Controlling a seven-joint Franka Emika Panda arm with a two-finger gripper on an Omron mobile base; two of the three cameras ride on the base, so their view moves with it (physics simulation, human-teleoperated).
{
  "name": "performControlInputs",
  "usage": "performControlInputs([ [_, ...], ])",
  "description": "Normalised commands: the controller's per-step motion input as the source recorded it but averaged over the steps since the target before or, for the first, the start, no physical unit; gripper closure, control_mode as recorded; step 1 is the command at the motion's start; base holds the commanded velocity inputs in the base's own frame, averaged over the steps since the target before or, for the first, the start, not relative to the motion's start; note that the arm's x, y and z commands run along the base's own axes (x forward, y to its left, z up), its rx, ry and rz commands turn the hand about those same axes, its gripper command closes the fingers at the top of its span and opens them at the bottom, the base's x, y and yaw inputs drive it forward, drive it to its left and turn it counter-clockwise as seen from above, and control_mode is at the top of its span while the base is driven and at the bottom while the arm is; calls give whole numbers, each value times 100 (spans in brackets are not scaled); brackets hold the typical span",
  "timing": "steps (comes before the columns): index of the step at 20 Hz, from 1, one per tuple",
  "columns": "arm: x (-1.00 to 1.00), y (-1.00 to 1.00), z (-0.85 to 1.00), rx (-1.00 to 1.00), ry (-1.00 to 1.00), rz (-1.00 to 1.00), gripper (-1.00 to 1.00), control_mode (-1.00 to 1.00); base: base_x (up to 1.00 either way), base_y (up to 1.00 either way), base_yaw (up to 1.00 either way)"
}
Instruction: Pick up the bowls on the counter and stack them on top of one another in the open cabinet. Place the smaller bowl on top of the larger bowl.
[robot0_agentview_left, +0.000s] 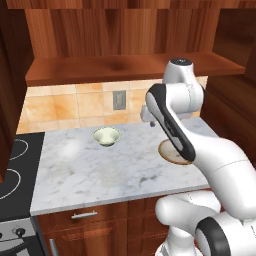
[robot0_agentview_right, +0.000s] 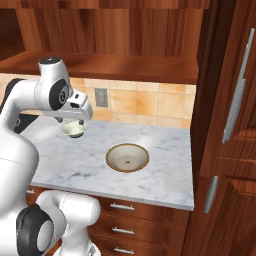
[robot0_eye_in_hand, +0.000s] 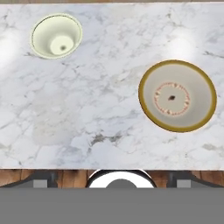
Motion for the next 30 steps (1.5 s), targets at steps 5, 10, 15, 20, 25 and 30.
performControlInputs([
  [5, 0, 22, -3, 0, 0, -6, -100, -100, 0, 0, 0],
  [10, 0, 18, -13, 0, 0, -6, -100, -100, 0, 0, 0],
  [15, 0, 17, -20, 0, 0, -7, -100, -100, 0, 0, 0],
  [20, 3, 19, -23, 0, 0, -9, -100, -100, 0, 0, 0],
  [25, 9, 19, -23, 0, 0, -10, -100, -100, 0, 0, 0],
  [30, 19, 18, -22, 0, 1, -10, -100, -100, 0, 0, 0],
])
